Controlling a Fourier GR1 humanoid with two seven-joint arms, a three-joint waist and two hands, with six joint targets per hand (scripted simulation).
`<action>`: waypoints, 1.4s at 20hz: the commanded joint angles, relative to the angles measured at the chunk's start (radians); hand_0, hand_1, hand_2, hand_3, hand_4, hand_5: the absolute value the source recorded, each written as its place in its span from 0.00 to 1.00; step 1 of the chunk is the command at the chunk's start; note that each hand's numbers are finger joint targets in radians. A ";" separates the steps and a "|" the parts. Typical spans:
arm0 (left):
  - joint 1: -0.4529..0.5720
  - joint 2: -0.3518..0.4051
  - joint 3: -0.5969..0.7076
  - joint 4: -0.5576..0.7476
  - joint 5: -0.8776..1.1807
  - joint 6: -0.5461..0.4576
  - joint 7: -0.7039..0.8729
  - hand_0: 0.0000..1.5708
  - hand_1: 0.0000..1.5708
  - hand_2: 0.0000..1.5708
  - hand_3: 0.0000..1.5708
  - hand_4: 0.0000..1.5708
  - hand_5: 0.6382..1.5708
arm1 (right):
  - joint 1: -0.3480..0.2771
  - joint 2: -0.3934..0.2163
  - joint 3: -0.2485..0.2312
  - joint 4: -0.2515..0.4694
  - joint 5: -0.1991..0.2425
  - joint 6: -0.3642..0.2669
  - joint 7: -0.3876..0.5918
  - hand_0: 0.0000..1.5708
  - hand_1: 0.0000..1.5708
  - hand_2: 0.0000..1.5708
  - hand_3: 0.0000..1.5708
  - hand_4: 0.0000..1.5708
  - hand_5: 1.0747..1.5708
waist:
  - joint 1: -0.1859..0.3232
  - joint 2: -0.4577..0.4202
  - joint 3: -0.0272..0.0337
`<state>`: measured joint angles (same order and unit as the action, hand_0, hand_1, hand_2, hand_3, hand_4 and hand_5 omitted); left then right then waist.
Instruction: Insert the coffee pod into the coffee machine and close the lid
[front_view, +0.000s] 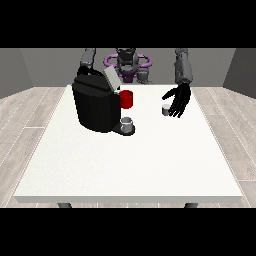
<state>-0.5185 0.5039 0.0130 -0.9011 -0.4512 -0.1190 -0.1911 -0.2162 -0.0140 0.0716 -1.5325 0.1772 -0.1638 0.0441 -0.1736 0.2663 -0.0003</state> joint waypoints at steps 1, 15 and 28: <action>-0.031 -0.051 -0.051 0.011 -0.097 0.093 0.005 0.60 0.60 0.61 0.44 0.05 1.00 | -0.066 0.007 -0.038 0.087 -0.005 -0.016 -0.019 0.00 0.00 0.00 0.00 0.00 1.00 | 0.036 0.026 0.0003; -0.101 -0.023 -0.180 0.135 -0.343 0.065 0.040 0.48 0.48 0.59 0.49 0.22 1.00 | -0.095 -0.024 -0.070 0.199 -0.054 0.037 -0.093 0.00 0.00 0.00 0.00 0.00 1.00 | 0.023 0.007 0.0011; -0.165 -0.074 -0.084 0.249 -0.316 0.087 -0.145 0.87 0.87 0.87 0.83 0.31 1.00 | -0.045 0.000 -0.032 0.229 0.036 -0.057 -0.021 0.00 0.00 0.00 0.00 0.00 1.00 | 0.042 -0.053 -0.0003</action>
<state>-0.6666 0.4493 -0.1034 -0.6529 -0.8038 -0.0226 -0.2803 -0.2666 -0.0201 0.0349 -1.3203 0.1691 -0.1720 -0.0044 -0.1493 0.2295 0.0002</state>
